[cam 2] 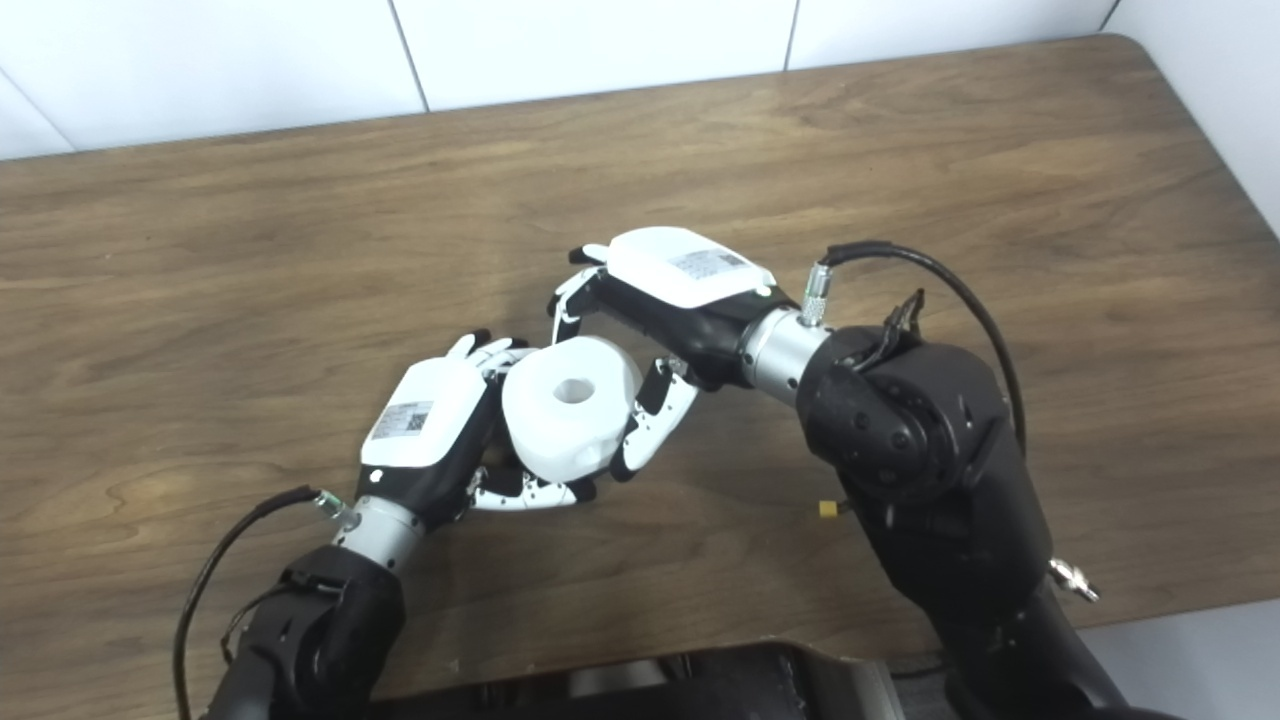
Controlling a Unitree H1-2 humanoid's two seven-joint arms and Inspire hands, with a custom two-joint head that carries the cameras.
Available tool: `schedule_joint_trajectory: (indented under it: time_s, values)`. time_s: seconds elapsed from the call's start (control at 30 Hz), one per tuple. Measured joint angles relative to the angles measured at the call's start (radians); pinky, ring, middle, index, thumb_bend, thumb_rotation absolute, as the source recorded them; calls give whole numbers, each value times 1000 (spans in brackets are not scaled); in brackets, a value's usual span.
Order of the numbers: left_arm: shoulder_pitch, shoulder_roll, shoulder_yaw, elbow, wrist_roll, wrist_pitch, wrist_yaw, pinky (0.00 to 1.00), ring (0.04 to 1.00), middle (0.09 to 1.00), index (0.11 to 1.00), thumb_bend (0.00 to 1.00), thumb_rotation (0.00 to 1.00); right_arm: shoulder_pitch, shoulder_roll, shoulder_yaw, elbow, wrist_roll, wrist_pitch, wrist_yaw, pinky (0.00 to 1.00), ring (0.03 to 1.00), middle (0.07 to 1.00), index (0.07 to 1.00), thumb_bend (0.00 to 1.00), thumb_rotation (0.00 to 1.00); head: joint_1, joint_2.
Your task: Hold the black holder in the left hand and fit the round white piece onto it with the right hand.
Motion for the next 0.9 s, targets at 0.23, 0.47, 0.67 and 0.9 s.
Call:
schedule_joint_trajectory:
  time_s: [0.23,0.47,0.67,0.9]
  values:
    - [0,-1,0,-1,1,1,-1,972,888,818,490,517,59,10,-2,3,4,-6,-26,-20,887,959,822,485,522,140,-3,2]
    - [0,-2,0,-4,1,9,-6,972,891,821,490,517,60,38,-8,4,11,-13,-70,-68,897,958,823,485,522,140,-3,2]
    - [0,-2,-1,-4,1,9,-6,971,887,817,489,517,59,40,-10,3,18,-12,-79,-81,890,955,823,485,521,140,-6,2]
    - [0,-3,-1,-4,2,10,-6,975,890,820,489,517,59,40,-8,4,35,-11,-83,-98,879,951,822,485,523,138,-3,5]
